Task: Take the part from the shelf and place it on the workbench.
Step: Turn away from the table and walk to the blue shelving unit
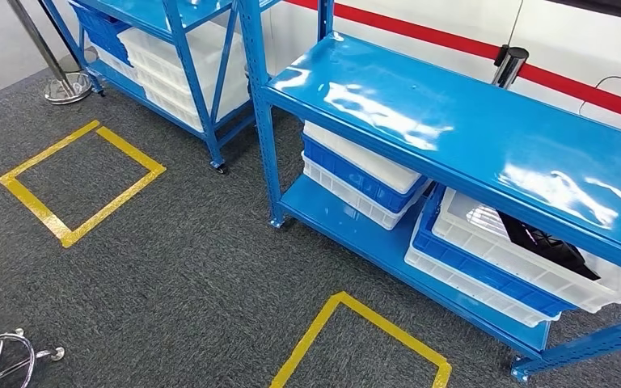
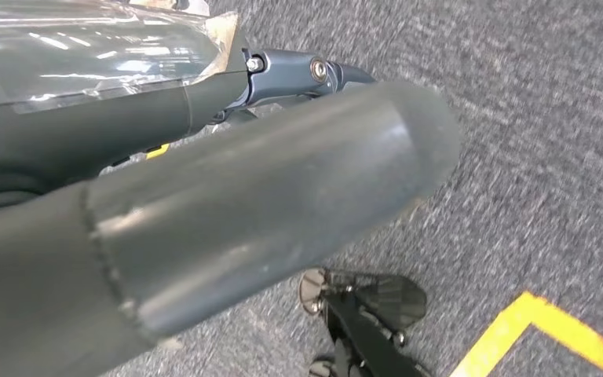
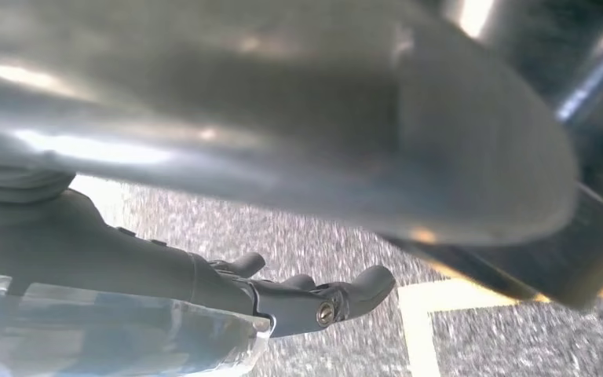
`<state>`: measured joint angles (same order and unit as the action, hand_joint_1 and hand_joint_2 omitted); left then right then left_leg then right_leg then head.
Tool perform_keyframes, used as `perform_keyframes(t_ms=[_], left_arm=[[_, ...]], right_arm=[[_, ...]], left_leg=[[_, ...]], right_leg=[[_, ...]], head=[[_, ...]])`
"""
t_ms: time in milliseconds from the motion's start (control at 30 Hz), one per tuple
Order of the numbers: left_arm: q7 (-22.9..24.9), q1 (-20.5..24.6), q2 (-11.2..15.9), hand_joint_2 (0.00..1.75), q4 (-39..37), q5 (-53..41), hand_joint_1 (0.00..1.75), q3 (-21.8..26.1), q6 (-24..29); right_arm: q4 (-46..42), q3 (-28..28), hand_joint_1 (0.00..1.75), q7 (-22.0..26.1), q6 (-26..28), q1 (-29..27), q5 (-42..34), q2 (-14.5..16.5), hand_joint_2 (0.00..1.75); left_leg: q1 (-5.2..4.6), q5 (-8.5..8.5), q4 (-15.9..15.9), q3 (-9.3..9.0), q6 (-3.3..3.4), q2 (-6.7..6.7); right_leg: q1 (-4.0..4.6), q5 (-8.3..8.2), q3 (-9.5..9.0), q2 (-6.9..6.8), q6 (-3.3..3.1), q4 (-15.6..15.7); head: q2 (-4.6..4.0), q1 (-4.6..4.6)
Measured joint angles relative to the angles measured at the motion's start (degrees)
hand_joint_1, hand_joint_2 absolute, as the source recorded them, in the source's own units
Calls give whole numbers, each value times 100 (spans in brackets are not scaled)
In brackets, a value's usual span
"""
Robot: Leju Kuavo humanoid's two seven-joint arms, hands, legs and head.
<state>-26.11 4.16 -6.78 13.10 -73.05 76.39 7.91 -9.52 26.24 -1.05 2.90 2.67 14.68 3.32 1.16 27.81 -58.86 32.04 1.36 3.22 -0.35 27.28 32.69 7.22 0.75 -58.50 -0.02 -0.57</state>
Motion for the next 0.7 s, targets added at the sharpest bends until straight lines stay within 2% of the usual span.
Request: perform_keyframes(t_ms=[67, 133, 200, 233, 267, 300, 333, 367, 400, 433, 500, 533, 600, 633, 667, 700], left_arm=[[-8, 5, -1, 0, 4, -18, 0, 0, -4], [-12, -11, 2, 0, 7, -25, 0, 0, -7], [-12, -21, 7, 0, 8, -29, 0, 0, -7], [-12, -22, 8, 0, 8, -30, 0, 0, -7], [-12, -21, 8, 0, 8, -31, 0, 0, -7], [-12, -20, 8, 0, 8, -30, 0, 0, -7], [-12, -20, 11, 0, 10, -31, 0, 0, -7], [-12, -22, 15, 0, 13, -31, 0, 0, -7], [-11, -22, 19, 0, 15, -31, 0, 0, -7], [-9, -19, 23, 0, 18, -31, 0, 0, -7], [-6, 4, 23, 0, 19, -30, 0, 0, -7], [-4, 19, 23, 0, 19, -30, 0, 0, -8], [-3, 28, 20, 0, 19, -32, 0, -1, -15], [-3, 21, 19, 0, 19, -32, 0, -2, -18], [-3, 8, 16, 0, 19, -33, 0, -2, -21], [-2, -3, 15, 0, 19, -32, 0, -2, -22]], right_arm=[[1, -9, 0, 4, 2, 0, -8, -2, 0], [1, -12, 0, 7, 3, 17, -9, -2, 0], [1, -13, 0, 10, 3, 15, -15, -2, 0], [1, -14, 0, 13, 3, 12, -19, -2, 0], [1, -15, 0, 15, 4, 10, -22, -3, 0], [1, -15, 0, 16, 6, 12, -24, -4, 0], [1, -16, 0, 18, 8, 15, -23, -3, 0], [0, -16, 0, 20, 9, 19, -22, -3, 0], [-1, -16, 0, 24, 11, 22, -20, -1, 0], [-1, -16, 0, 28, 12, 21, -15, 2, 0], [-1, -16, 0, 33, 14, 9, -8, 2, 0], [-1, -16, 0, 33, 14, 1, -5, 1, 0], [1, -16, 0, 33, 14, -2, 2, -2, 0], [1, -16, 0, 34, 14, 0, 5, 3, 0], [1, -16, 0, 36, 14, 3, 8, 8, 0], [1, -15, 0, 38, 14, 4, 9, 13, 0]], left_leg=[[5, -45, 68, -27, 77, -140], [0, -56, 94, -34, 113, -296], [-7, -52, 91, -22, 120, -474], [-4, -47, 90, -18, 115, -556], [1, -41, 88, -20, 103, -634], [6, -29, 84, -31, 83, -705], [-2, -11, 77, -47, 52, -767], [-16, 16, 68, -67, 9, -829], [-31, 38, 60, -89, -33, -889], [-40, 57, 58, -116, -74, -949], [-3, 81, 65, -167, -150, -1034], [25, 129, 27, -173, -186, -967], [60, 395, -342, -29, -227, -657], [60, 593, -695, 131, -223, -493], [58, 776, -1088, 322, -213, -398], [55, 878, -1409, 489, -202, -354]], right_leg=[[-4, 121, 118, -242, 19, -225], [-20, 434, 426, -535, -12, -834], [-56, 678, 742, -623, 9, -1464], [-77, 681, 771, -648, 54, -1542], [-102, 599, 681, -688, 120, -1398], [-128, 463, 481, -774, 188, -1051], [-141, 331, 250, -928, 236, -638], [-137, 220, 59, -1061, 250, -299], [-129, 155, -58, -1150, 231, -88], [-108, 130, -88, -1172, 190, -9], [-103, 109, -80, -1028, 97, -6], [-110, 102, -87, -961, 58, -1], [-129, 76, -122, -840, -29, 11], [-110, 70, -115, -775, -57, 10], [-88, 64, -111, -704, -82, 9], [-67, 61, -110, -622, -95, 8]], head=[[1, -19], [0, -43], [0, -48], [1, -49], [1, -50], [1, -51], [1, -58], [0, -60], [0, -50], [0, -38], [0, -5], [0, -1], [1, 10], [1, 16], [1, 19], [0, 18]])
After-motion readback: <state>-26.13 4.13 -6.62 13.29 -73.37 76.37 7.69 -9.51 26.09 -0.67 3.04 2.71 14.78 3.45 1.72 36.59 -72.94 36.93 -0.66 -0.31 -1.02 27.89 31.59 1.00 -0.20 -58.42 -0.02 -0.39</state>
